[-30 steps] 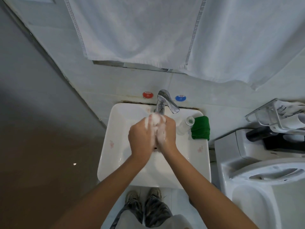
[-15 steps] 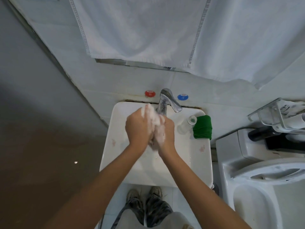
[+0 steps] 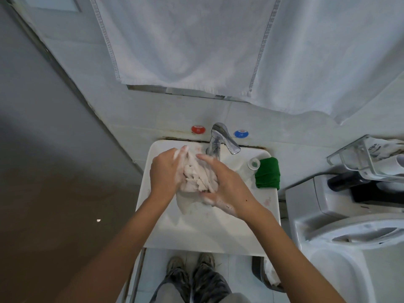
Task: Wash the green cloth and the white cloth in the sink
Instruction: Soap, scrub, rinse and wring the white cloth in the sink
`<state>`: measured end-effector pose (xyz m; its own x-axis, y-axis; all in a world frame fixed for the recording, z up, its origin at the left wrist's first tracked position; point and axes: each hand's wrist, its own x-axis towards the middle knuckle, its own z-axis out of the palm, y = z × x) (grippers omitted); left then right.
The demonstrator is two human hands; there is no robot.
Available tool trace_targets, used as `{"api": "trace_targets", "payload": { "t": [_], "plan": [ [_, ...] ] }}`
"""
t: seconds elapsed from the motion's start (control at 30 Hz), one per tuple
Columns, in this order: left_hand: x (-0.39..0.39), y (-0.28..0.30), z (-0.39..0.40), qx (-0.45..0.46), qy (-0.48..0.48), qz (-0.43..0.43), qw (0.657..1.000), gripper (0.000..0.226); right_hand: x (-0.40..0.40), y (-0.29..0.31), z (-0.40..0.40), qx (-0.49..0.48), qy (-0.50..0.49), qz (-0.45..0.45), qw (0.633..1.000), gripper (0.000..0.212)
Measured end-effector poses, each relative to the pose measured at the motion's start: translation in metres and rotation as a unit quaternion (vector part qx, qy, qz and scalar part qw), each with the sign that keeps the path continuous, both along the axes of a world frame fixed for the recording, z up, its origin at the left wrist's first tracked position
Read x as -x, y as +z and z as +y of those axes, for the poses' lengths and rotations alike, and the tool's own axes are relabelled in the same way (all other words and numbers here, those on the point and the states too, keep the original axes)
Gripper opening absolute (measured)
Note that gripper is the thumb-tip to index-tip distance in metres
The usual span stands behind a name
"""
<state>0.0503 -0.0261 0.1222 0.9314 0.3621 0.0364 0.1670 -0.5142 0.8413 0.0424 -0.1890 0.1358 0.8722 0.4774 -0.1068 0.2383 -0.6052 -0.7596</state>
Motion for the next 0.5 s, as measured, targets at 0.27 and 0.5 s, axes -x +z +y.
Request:
{"api": "trace_targets", "payload": {
  "t": [0.27, 0.5],
  "plan": [
    [-0.005, 0.007, 0.019, 0.055, -0.106, 0.046, 0.992, 0.006, -0.004, -0.017, -0.007, -0.008, -0.08, -0.173, 0.982, 0.031],
    [0.014, 0.018, 0.027, -0.025, -0.262, 0.04, 0.964, 0.012, -0.012, -0.009, -0.006, -0.079, -0.182, -0.17, 0.965, 0.044]
  ]
}}
